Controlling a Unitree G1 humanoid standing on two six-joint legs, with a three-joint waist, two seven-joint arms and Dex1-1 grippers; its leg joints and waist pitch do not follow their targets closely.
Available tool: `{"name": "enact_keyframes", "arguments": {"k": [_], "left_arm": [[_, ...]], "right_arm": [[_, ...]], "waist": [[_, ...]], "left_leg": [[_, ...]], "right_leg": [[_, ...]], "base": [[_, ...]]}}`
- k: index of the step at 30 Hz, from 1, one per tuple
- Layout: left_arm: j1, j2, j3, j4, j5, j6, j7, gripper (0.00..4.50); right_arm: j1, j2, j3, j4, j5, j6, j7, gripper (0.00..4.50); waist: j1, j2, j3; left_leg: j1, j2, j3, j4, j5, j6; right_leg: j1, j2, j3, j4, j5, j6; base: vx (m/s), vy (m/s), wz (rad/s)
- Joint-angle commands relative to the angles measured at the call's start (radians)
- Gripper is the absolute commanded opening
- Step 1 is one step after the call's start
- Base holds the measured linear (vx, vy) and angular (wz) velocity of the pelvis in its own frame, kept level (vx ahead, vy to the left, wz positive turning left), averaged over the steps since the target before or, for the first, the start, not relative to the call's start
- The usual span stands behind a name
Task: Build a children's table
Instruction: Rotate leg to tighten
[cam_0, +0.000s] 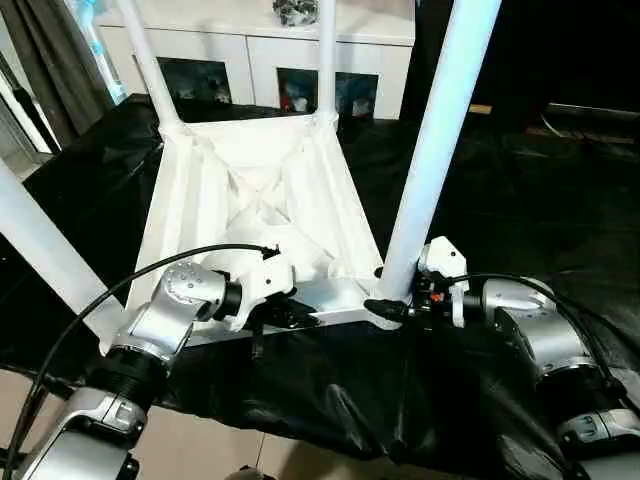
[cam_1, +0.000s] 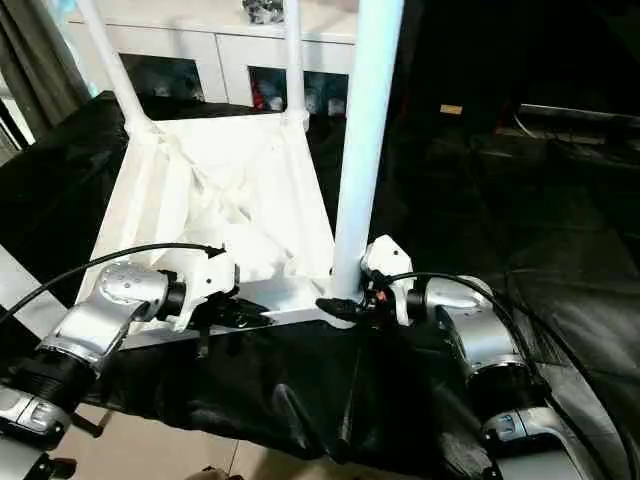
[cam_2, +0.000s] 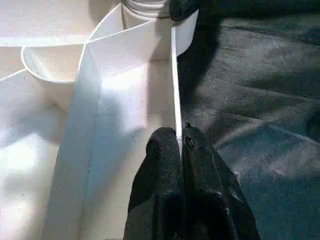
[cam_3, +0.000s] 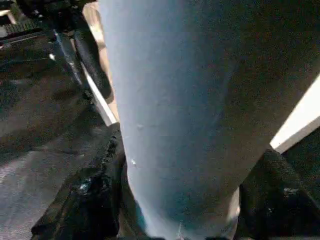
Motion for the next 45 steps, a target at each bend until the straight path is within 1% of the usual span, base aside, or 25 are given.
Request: {"name": "enact_keyframes", "arguments": {"k": [1,7,12,15,16,17,18,19,20,21,22,23,24,26,27,29,31,32,36,37,38,39,40,43,45], "left_arm": [[-0.015,-0.007,-0.019,0.007,-0.009,-0.021,-0.017,0.00],[-0.037,-0.043,-0.016,0.040,0.034,-0.005,0.093,0.00],[-0.061,-0.146,-0.020,0.070,0.078,0.045,0.271,0.00],[-0.064,-0.207,-0.031,0.062,0.099,0.080,0.349,0.00],[-0.066,-0.225,-0.033,0.062,0.105,0.093,0.375,0.00],[-0.074,-0.262,-0.036,0.067,0.120,0.113,0.432,0.00],[-0.077,-0.279,-0.036,0.068,0.124,0.125,0.457,0.00],[-0.079,-0.298,-0.035,0.069,0.125,0.141,0.480,0.00],[-0.080,-0.311,-0.036,0.068,0.126,0.145,0.491,0.00],[-0.080,-0.312,-0.037,0.068,0.127,0.145,0.491,0.00],[-0.081,-0.321,-0.044,0.066,0.134,0.142,0.493,0.00],[-0.081,-0.322,-0.045,0.066,0.138,0.140,0.492,0.00],[-0.081,-0.322,-0.044,0.065,0.139,0.140,0.492,0.00],[-0.078,-0.311,-0.039,0.059,0.138,0.134,0.482,0.00],[-0.072,-0.296,-0.035,0.050,0.138,0.129,0.469,0.00],[-0.065,-0.275,-0.032,0.040,0.129,0.109,0.438,0.00],[-0.052,-0.241,-0.027,0.023,0.117,0.084,0.389,0.00],[-0.043,-0.222,-0.024,0.013,0.105,0.077,0.353,0.00],[-0.031,-0.170,-0.021,0.002,0.089,0.052,0.280,0.00],[-0.029,-0.162,-0.020,0.000,0.086,0.053,0.268,0.00],[-0.025,-0.130,-0.015,-0.003,0.070,0.032,0.215,0.00],[-0.022,-0.103,-0.011,-0.006,0.057,0.018,0.170,0.00],[-0.022,-0.102,-0.011,-0.006,0.056,0.017,0.168,0.00],[-0.020,-0.077,-0.004,-0.008,0.034,0.001,0.112,0.00],[-0.020,-0.057,-0.002,-0.009,0.017,0.000,0.074,0.00]], "right_arm": [[-0.001,0.009,0.042,0.002,-0.004,-0.001,0.043,2.65],[0.005,0.055,0.022,0.015,-0.028,0.047,-0.101,2.64],[0.020,0.190,-0.016,0.025,-0.084,0.101,-0.433,2.64],[0.028,0.284,-0.023,0.019,-0.107,0.131,-0.596,2.64],[0.024,0.311,-0.024,0.023,-0.112,0.136,-0.640,2.64],[0.013,0.365,-0.027,0.036,-0.119,0.144,-0.718,2.64],[0.007,0.391,-0.031,0.044,-0.116,0.147,-0.746,2.64],[-0.001,0.420,-0.034,0.051,-0.108,0.151,-0.767,2.64],[-0.010,0.437,-0.032,0.056,-0.109,0.144,-0.778,2.64],[-0.011,0.438,-0.032,0.056,-0.110,0.142,-0.779,2.64],[-0.030,0.454,-0.034,0.062,-0.116,0.118,-0.798,2.64],[-0.036,0.457,-0.036,0.063,-0.118,0.111,-0.804,2.64],[-0.038,0.457,-0.045,0.059,-0.107,0.110,-0.796,2.64],[-0.033,0.445,-0.064,0.039,-0.082,0.111,-0.765,3.19],[-0.022,0.421,-0.072,0.010,-0.056,0.120,-0.711,3.33],[-0.012,0.381,-0.066,-0.010,-0.059,0.121,-0.667,3.36],[-0.004,0.315,-0.058,-0.026,-0.061,0.113,-0.596,3.54],[-0.005,0.280,-0.056,-0.022,-0.062,0.099,-0.560,3.54],[-0.014,0.191,-0.047,0.001,-0.072,0.051,-0.449,3.54],[-0.015,0.177,-0.045,0.004,-0.075,0.040,-0.426,3.54],[-0.014,0.130,-0.033,0.005,-0.072,0.012,-0.338,3.54],[-0.011,0.093,-0.024,-0.001,-0.066,0.001,-0.253,3.54],[-0.011,0.092,-0.024,-0.002,-0.066,0.001,-0.250,3.54],[-0.012,0.057,-0.008,-0.005,-0.056,-0.003,-0.158,3.54],[-0.018,0.039,0.002,-0.001,-0.046,-0.004,-0.101,3.54]], "waist": [[0.001,-0.013,-0.057],[-0.002,-0.008,-0.055],[-0.020,-0.012,-0.045],[-0.034,-0.011,-0.039],[-0.038,0.002,-0.040],[-0.047,0.002,-0.039],[-0.053,-0.001,-0.037],[-0.057,0.004,-0.035],[-0.061,0.007,-0.033],[-0.061,0.007,-0.033],[-0.067,0.010,-0.031],[-0.072,0.022,-0.029],[-0.082,0.029,-0.027],[-0.082,0.026,-0.025],[-0.085,0.019,-0.025],[-0.082,0.014,-0.026],[-0.073,0.006,-0.033],[-0.070,0.007,-0.037],[-0.061,0.002,-0.051],[-0.054,0.000,-0.054],[-0.051,-0.005,-0.052],[-0.045,-0.009,-0.052],[-0.045,-0.009,-0.052],[-0.026,-0.004,-0.061],[-0.013,0.002,-0.064]], "left_leg": [[0.017,0.044,-0.016,-0.070,-0.262,0.038],[0.017,0.042,-0.017,-0.070,-0.255,0.032],[0.028,0.036,-0.029,-0.078,-0.378,-0.023],[0.033,0.033,-0.038,-0.080,-0.444,-0.035],[0.035,0.032,-0.042,-0.081,-0.460,-0.038],[0.034,0.030,-0.045,-0.083,-0.488,-0.041],[0.040,0.028,-0.046,-0.082,-0.520,-0.044],[0.052,0.025,-0.047,-0.077,-0.556,-0.042],[0.059,0.025,-0.050,-0.078,-0.593,-0.037],[0.059,0.025,-0.050,-0.078,-0.593,-0.037],[0.055,0.026,-0.055,-0.086,-0.626,-0.037],[0.065,0.032,-0.060,-0.094,-0.680,-0.044],[0.063,0.039,-0.068,-0.109,-0.741,-0.052],[0.066,0.040,-0.068,-0.113,-0.765,-0.056],[0.072,0.030,-0.063,-0.101,-0.748,-0.048],[0.070,0.024,-0.062,-0.093,-0.701,-0.034],[0.051,0.022,-0.063,-0.094,-0.595,-0.006],[0.032,0.030,-0.064,-0.102,-0.544,0.004],[0.013,0.033,-0.050,-0.096,-0.404,0.029],[0.010,0.034,-0.042,-0.088,-0.333,0.050],[0.009,0.030,-0.034,-0.081,-0.310,0.073],[0.006,0.029,-0.030,-0.071,-0.305,0.091],[0.006,0.029,-0.030,-0.071,-0.305,0.091],[-0.001,0.034,-0.026,-0.061,-0.176,0.113],[0.006,0.038,-0.019,-0.055,-0.134,0.124]], "right_leg": [[0.039,-0.053,0.039,-0.061,-0.272,-0.228],[0.037,-0.051,0.039,-0.063,-0.281,-0.222],[0.026,-0.057,0.035,-0.091,-0.526,-0.145],[0.018,-0.057,0.026,-0.109,-0.639,-0.091],[0.018,-0.057,0.023,-0.111,-0.646,-0.085],[0.017,-0.055,0.019,-0.116,-0.656,-0.074],[0.010,-0.052,0.014,-0.125,-0.679,-0.061],[0.003,-0.050,0.007,-0.136,-0.702,-0.050],[0.004,-0.047,-0.006,-0.144,-0.699,-0.042],[0.004,-0.047,-0.006,-0.144,-0.699,-0.042],[0.013,-0.044,-0.016,-0.146,-0.683,-0.032],[0.014,-0.041,-0.024,-0.148,-0.648,-0.036],[0.030,-0.041,-0.033,-0.140,-0.572,-0.052],[0.031,-0.043,-0.032,-0.137,-0.554,-0.060],[0.024,-0.053,-0.030,-0.148,-0.604,-0.056],[0.023,-0.063,-0.029,-0.156,-0.649,-0.045],[0.035,-0.076,-0.017,-0.150,-0.658,-0.043],[0.044,-0.078,-0.005,-0.134,-0.597,-0.065],[0.047,-0.074,0.014,-0.106,-0.379,-0.153],[0.046,-0.074,0.019,-0.093,-0.287,-0.193],[0.043,-0.072,0.020,-0.090,-0.279,-0.214],[0.043,-0.073,0.023,-0.089,-0.330,-0.214],[0.043,-0.073,0.023,-0.089,-0.330,-0.214],[0.048,-0.065,0.023,-0.061,-0.205,-0.245],[0.045,-0.062,0.021,-0.052,-0.129,-0.272]], "base": [[0.000,0.000,0.00],[0.000,0.000,0.00],[-0.021,-0.001,0.00],[-0.018,0.002,-0.01],[0.000,0.000,0.00],[0.000,0.000,0.00],[0.000,0.000,0.00],[-0.054,0.029,-0.03],[0.000,0.000,0.00],[0.000,0.000,0.00],[0.000,0.000,0.00],[0.000,0.000,0.00],[0.000,0.000,0.00],[0.000,0.000,0.00],[0.000,0.000,0.00],[0.000,0.000,0.00],[0.000,0.000,0.00],[0.000,0.000,0.00],[0.000,0.000,0.00],[0.000,0.000,0.00],[0.045,-0.054,0.08],[0.045,-0.054,0.08],[0.055,-0.063,0.07],[0.054,-0.069,0.03],[0.050,-0.058,0.02]]}}
